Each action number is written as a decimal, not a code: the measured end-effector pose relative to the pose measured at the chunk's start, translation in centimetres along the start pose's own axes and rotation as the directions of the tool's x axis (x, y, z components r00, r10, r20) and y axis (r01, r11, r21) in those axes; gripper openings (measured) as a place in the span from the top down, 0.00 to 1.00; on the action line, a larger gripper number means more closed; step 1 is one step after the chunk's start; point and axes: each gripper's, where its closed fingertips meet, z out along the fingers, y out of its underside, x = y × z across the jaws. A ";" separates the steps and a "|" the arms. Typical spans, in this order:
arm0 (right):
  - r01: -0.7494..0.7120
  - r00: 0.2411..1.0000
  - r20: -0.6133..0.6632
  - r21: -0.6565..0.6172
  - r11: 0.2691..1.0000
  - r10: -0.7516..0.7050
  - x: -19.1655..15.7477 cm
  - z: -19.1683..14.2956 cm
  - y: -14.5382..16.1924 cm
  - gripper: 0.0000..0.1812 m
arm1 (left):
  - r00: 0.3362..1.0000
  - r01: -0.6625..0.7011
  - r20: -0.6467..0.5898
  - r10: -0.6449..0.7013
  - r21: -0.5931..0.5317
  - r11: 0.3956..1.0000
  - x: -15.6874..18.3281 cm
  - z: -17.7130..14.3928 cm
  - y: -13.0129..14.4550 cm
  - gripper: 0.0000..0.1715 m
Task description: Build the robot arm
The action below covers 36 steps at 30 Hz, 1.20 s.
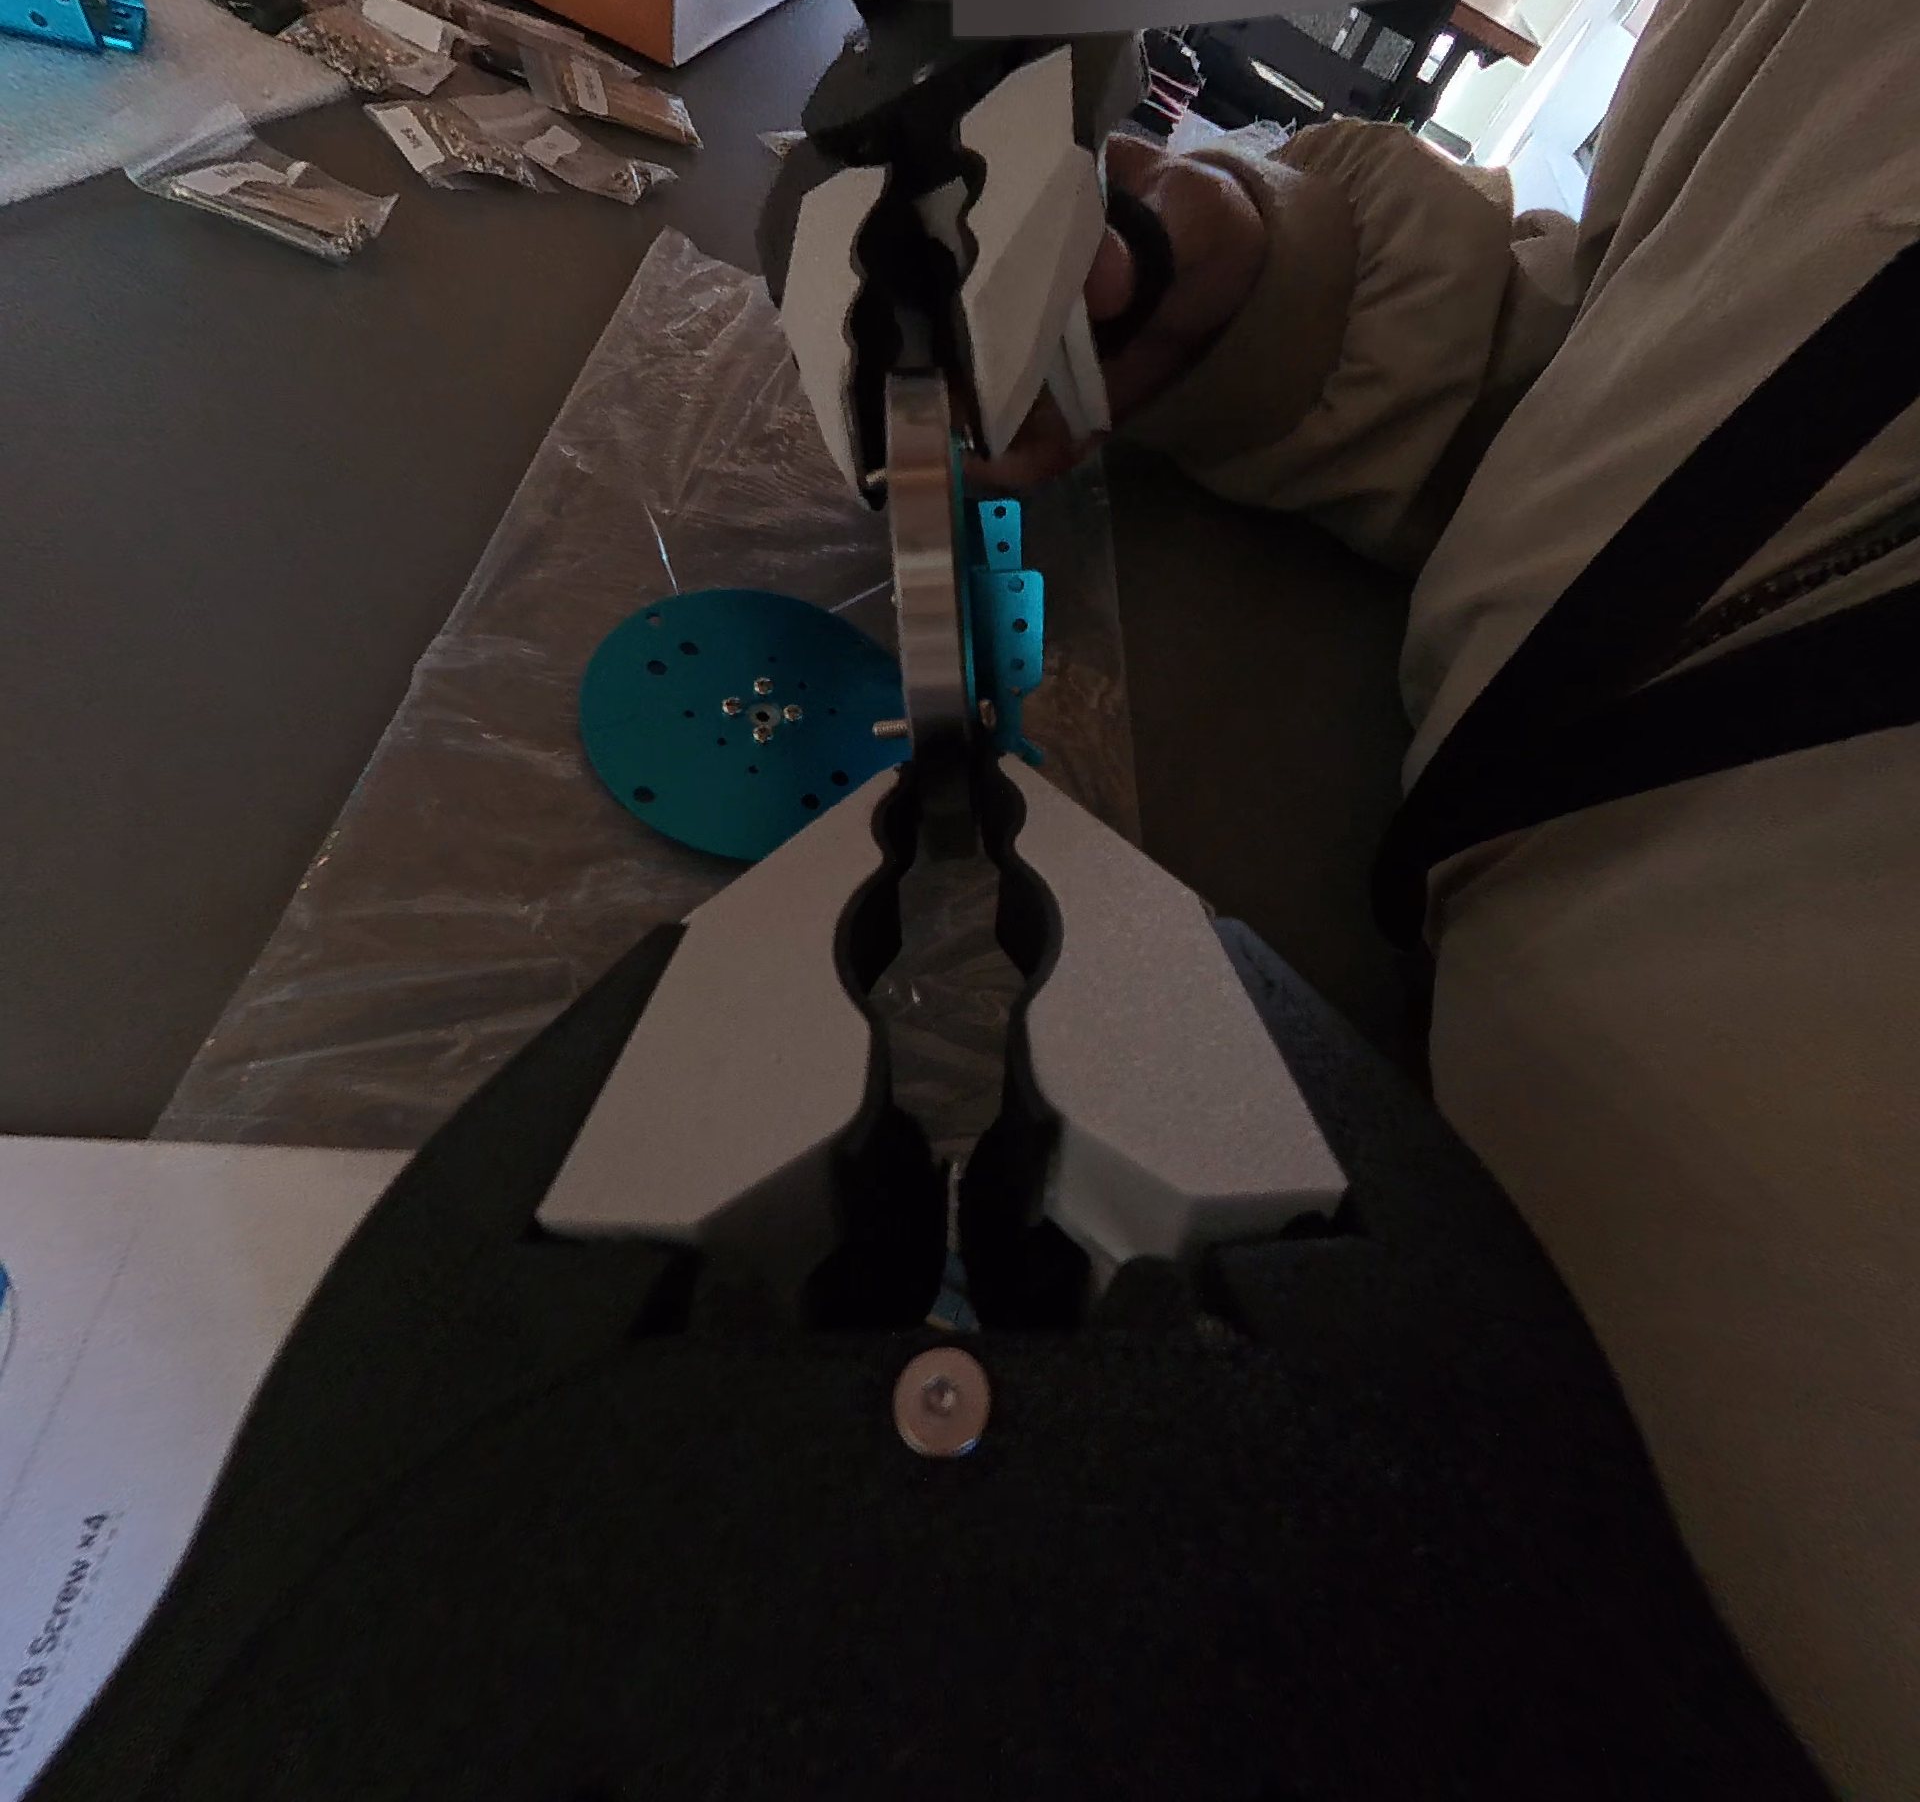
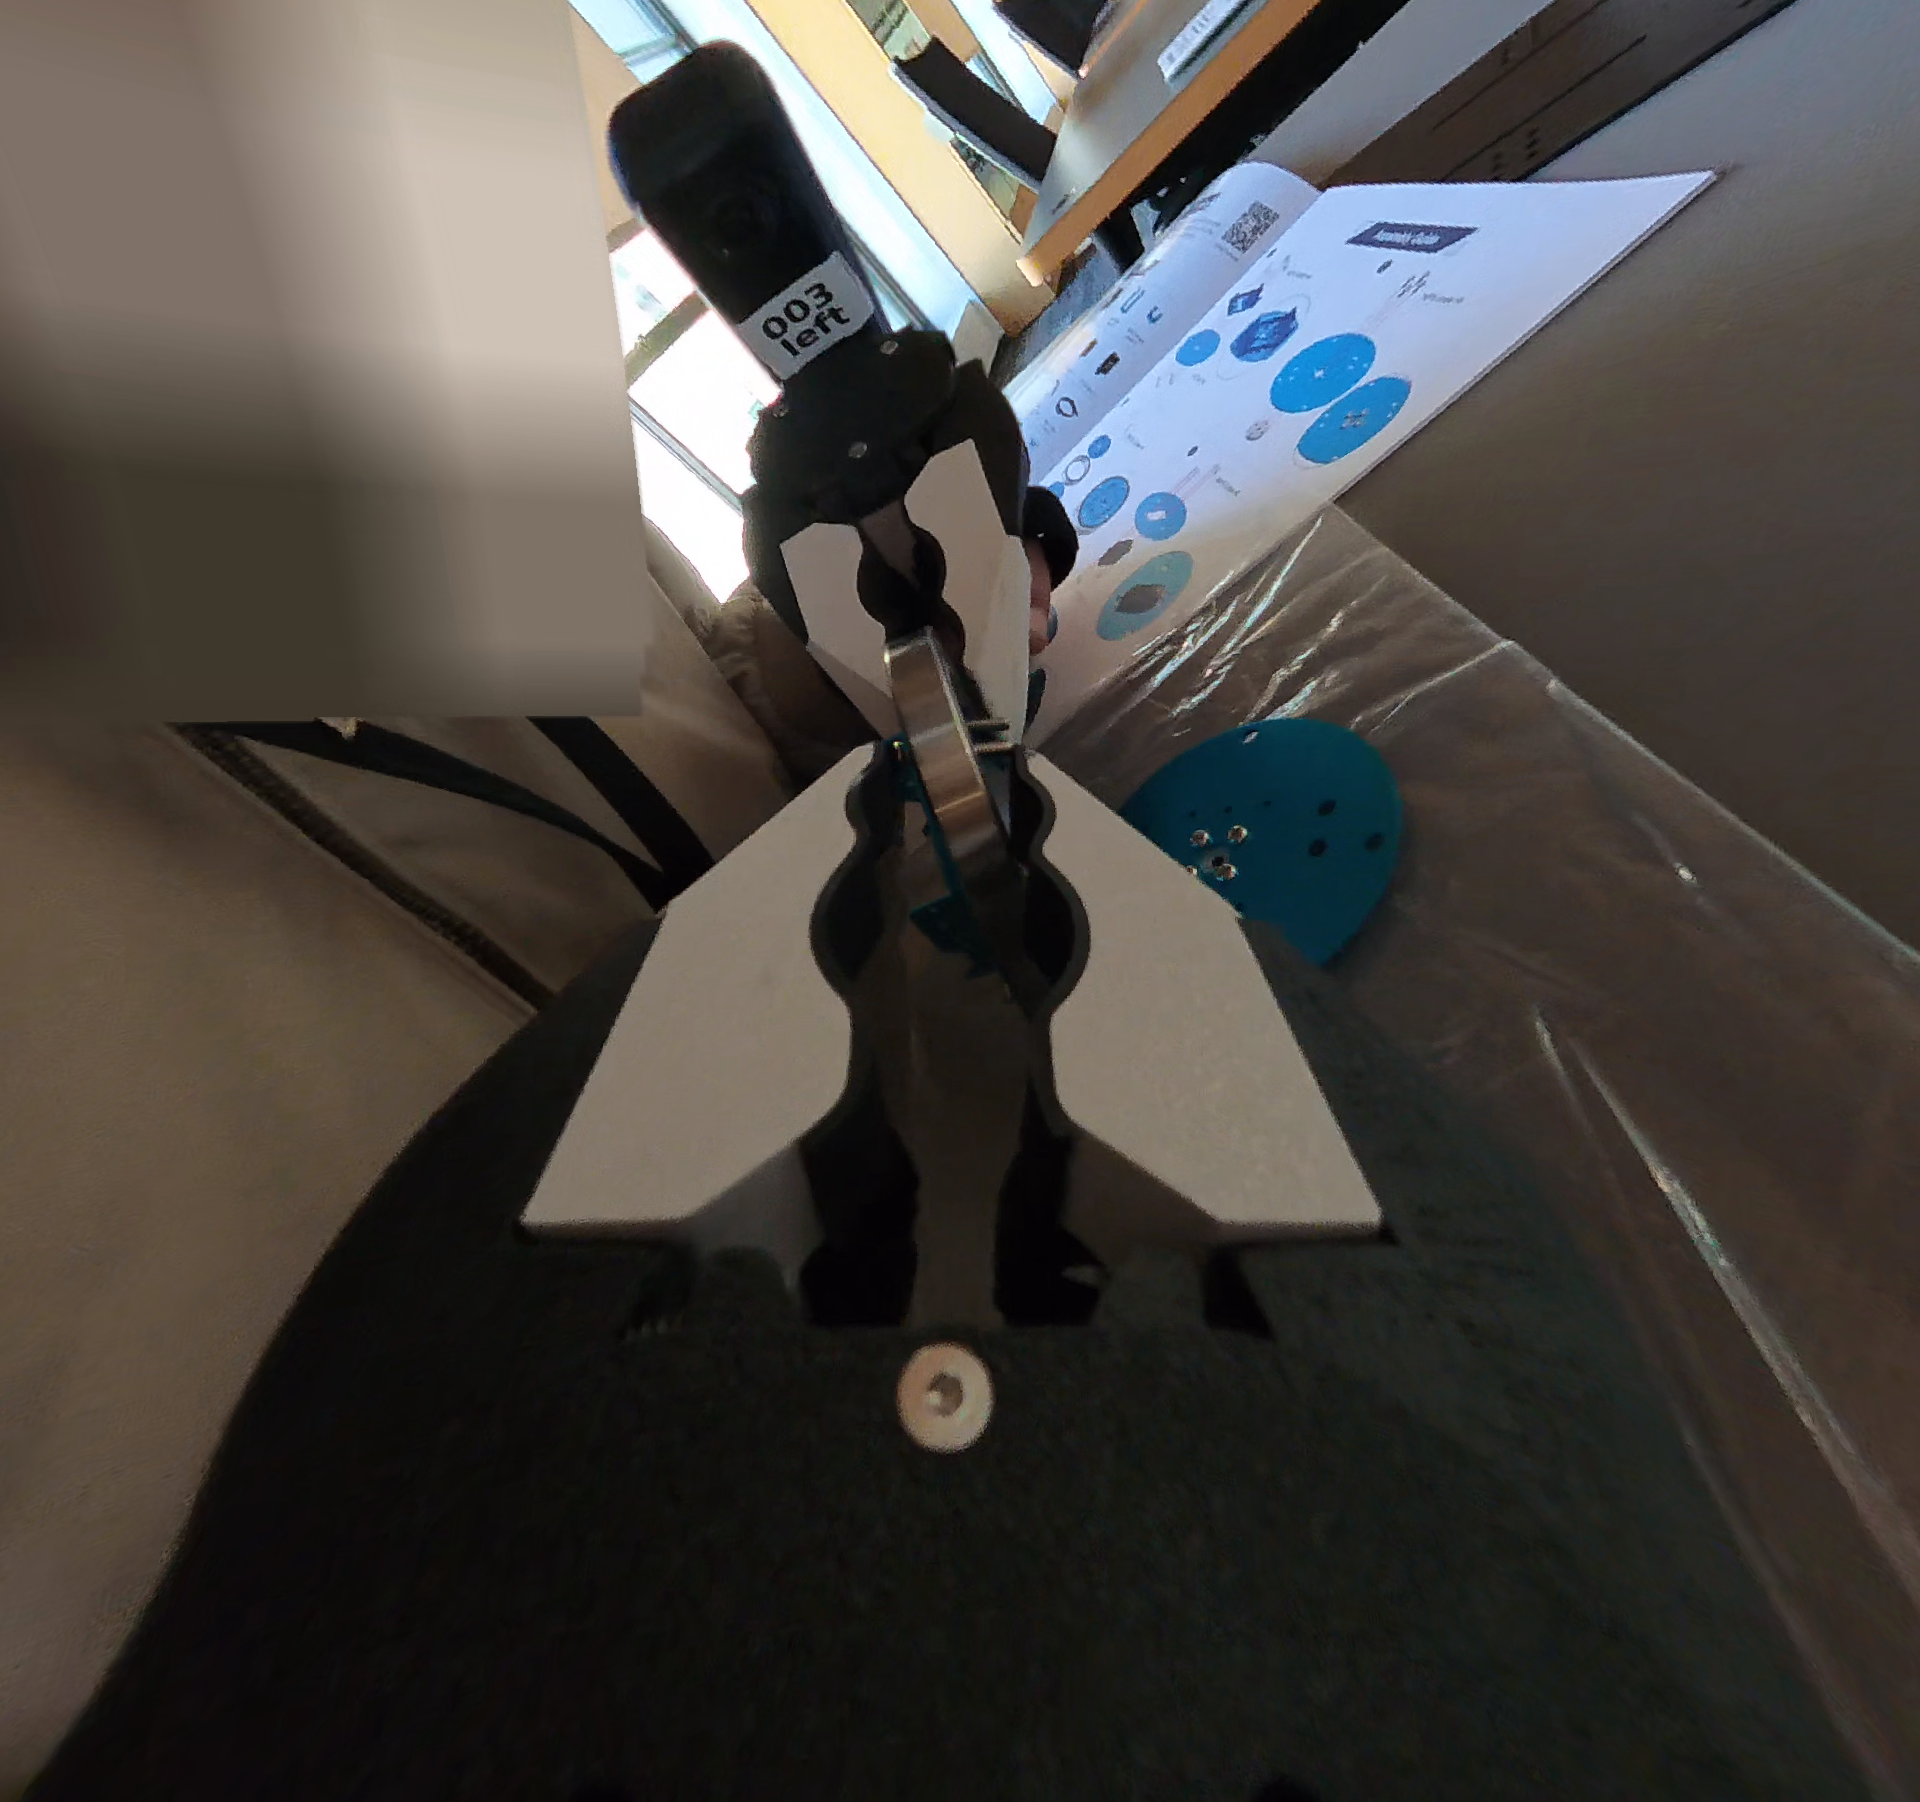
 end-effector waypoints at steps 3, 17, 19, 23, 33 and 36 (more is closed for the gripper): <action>0.045 0.999 -0.018 -0.003 0.999 -0.045 0.0 0.0 0.1 0.89 | 1.000 -0.002 -0.001 0.002 -0.001 1.000 0.0 0.0 0.0 0.93; 0.043 0.999 -0.028 -0.037 0.998 -0.044 -0.3 -0.4 0.5 0.83 | 1.000 -0.010 0.003 0.010 -0.003 1.000 0.1 0.0 0.0 0.93; 0.045 0.998 -0.037 -0.021 0.999 -0.046 -0.3 -0.5 0.0 0.84 | 1.000 -0.010 0.003 0.010 -0.003 1.000 0.0 0.0 0.0 0.93; 0.038 0.998 -0.052 -0.051 0.998 -0.040 -0.2 -0.1 0.3 0.89 | 1.000 -0.012 0.002 0.012 -0.004 1.000 0.1 0.0 0.0 0.93; 0.171 0.984 -0.030 -0.078 0.982 -0.174 -0.9 0.3 0.7 0.93 | 1.000 -0.018 0.012 0.018 -0.041 0.999 0.0 0.3 0.5 0.92; 0.189 0.982 -0.008 -0.083 0.979 -0.190 -1.1 0.3 0.8 0.94 | 0.999 -0.031 0.014 0.031 -0.042 0.999 0.0 0.2 0.6 0.92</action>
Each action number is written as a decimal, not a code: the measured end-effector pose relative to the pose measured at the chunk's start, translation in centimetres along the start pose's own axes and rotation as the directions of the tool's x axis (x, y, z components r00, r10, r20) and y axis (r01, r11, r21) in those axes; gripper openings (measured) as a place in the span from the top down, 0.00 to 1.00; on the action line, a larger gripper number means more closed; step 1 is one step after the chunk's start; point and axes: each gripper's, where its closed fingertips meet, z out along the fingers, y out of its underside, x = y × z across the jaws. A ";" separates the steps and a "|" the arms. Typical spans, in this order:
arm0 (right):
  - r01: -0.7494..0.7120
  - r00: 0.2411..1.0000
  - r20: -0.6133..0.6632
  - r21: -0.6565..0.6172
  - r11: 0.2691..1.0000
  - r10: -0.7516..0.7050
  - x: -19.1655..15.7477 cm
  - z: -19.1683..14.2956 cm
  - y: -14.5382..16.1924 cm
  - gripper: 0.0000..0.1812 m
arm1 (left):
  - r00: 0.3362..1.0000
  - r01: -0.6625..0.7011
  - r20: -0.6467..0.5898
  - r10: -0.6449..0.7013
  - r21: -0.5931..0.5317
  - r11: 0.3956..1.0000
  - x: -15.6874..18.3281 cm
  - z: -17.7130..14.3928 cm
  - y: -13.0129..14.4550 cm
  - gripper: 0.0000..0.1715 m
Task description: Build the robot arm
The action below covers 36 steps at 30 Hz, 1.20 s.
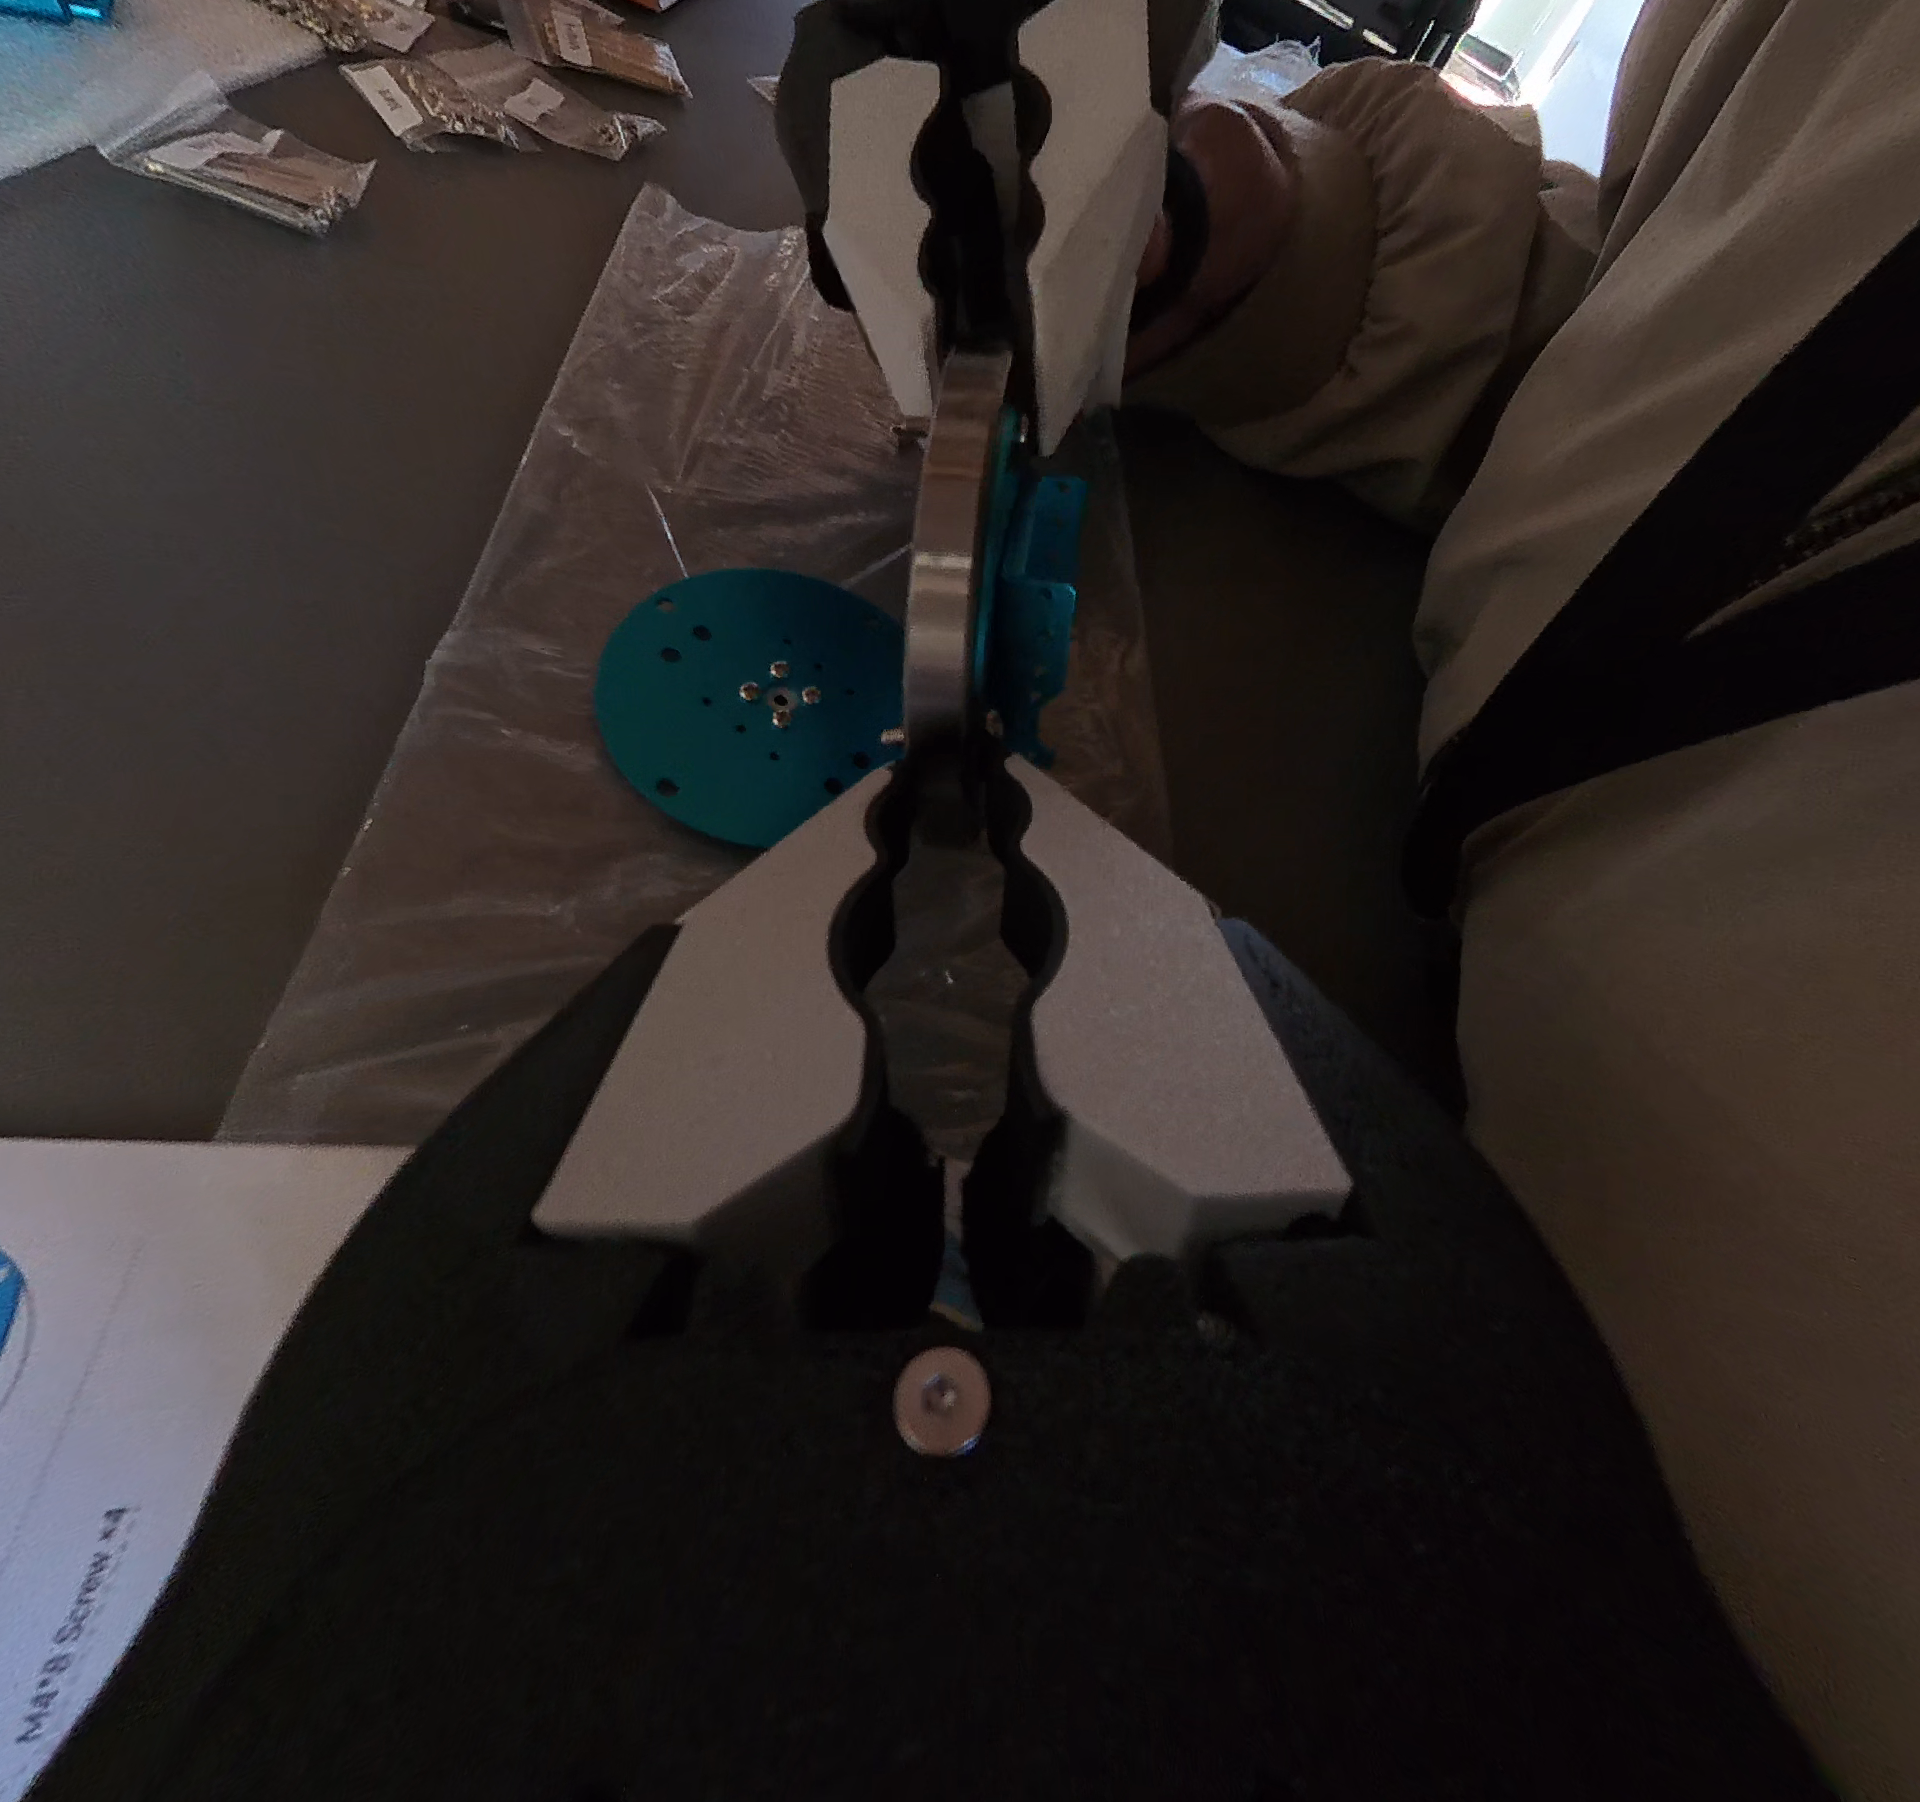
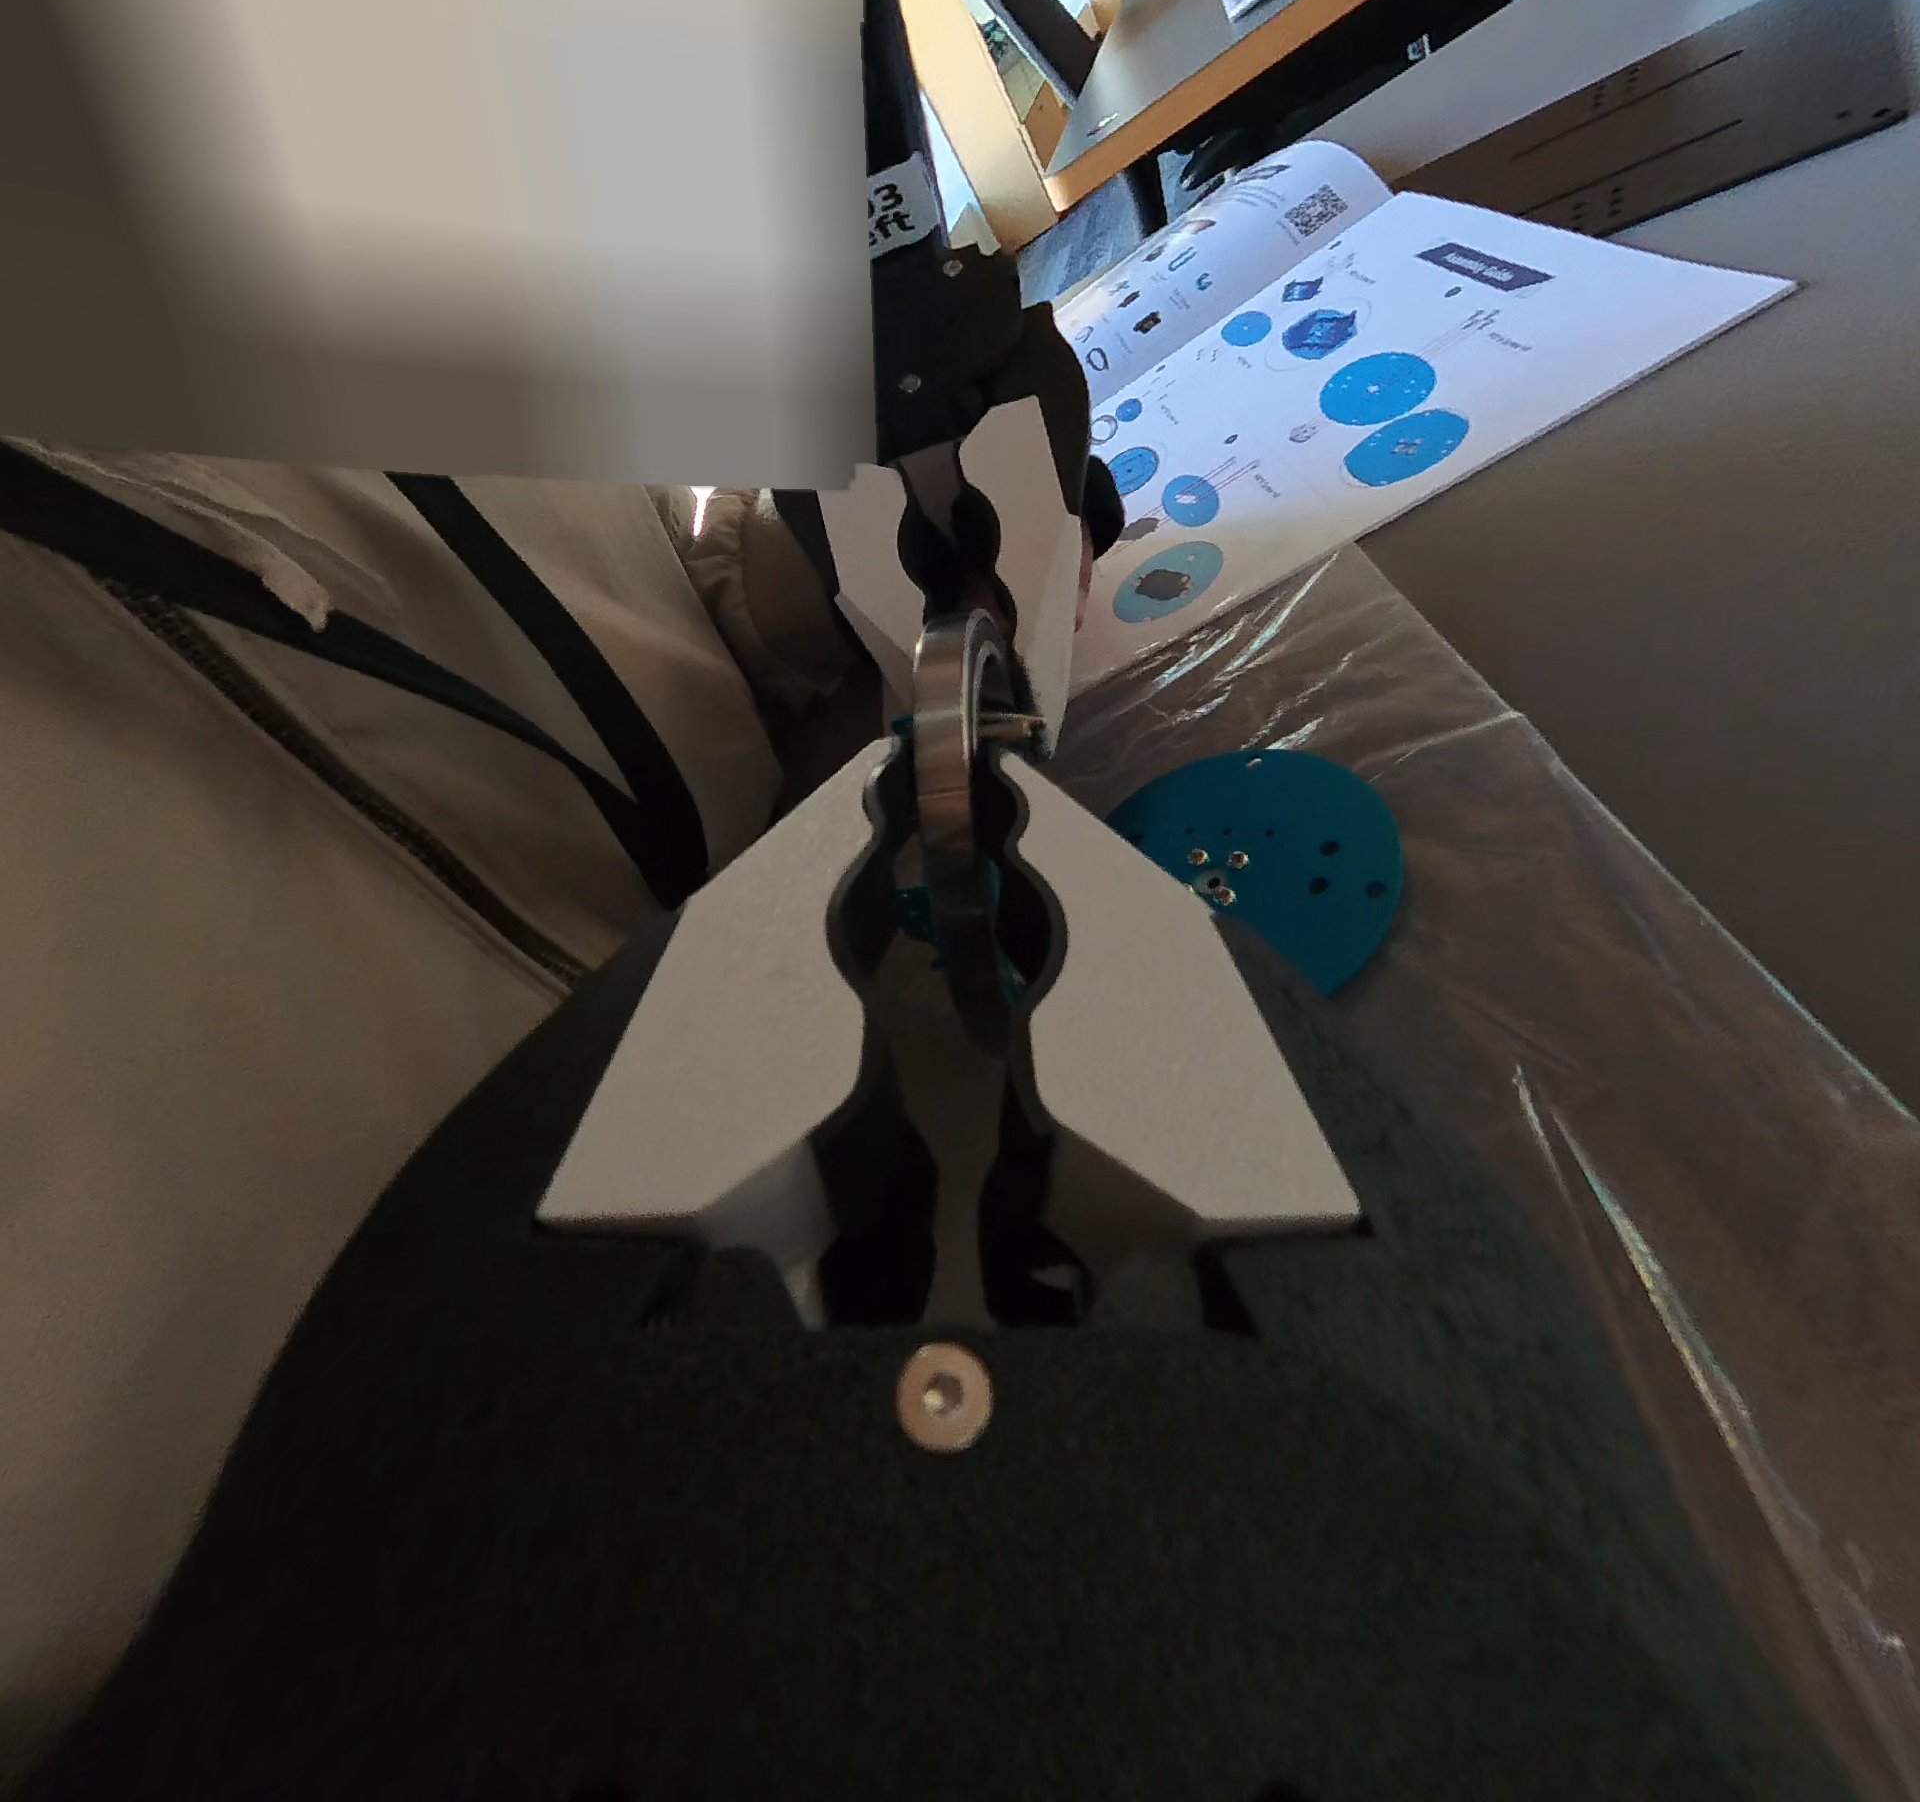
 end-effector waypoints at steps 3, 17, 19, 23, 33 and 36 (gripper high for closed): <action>0.023 1.000 0.016 -0.011 1.000 -0.023 -0.2 0.0 0.1 0.94 | 1.000 -0.004 -0.010 0.004 -0.003 1.000 0.1 0.0 0.0 0.92; 0.113 0.993 -0.036 -0.048 0.992 -0.115 -0.1 -0.6 0.3 0.93 | 1.000 -0.008 -0.012 0.008 0.038 0.999 0.6 -0.4 -0.6 0.93; 0.123 0.992 -0.015 -0.062 0.990 -0.124 -0.4 -0.5 0.6 0.93 | 1.000 -0.019 -0.011 0.019 0.032 0.999 0.8 -0.4 -0.4 0.92; 0.147 0.988 -0.038 -0.072 0.986 -0.150 -0.2 -0.4 0.7 0.94 | 0.998 0.034 -0.046 -0.032 0.048 0.998 1.2 -0.5 -0.5 0.84; 0.226 0.969 -0.080 -0.098 0.969 -0.234 -0.1 -0.4 0.7 0.94 | 0.990 0.113 -0.096 -0.104 0.095 0.989 1.4 -1.0 -1.2 0.84; 0.261 0.959 -0.084 -0.108 0.959 -0.271 -0.3 -0.3 0.7 0.94 | 0.991 0.119 -0.081 -0.111 0.104 0.987 1.0 -1.1 -1.3 0.91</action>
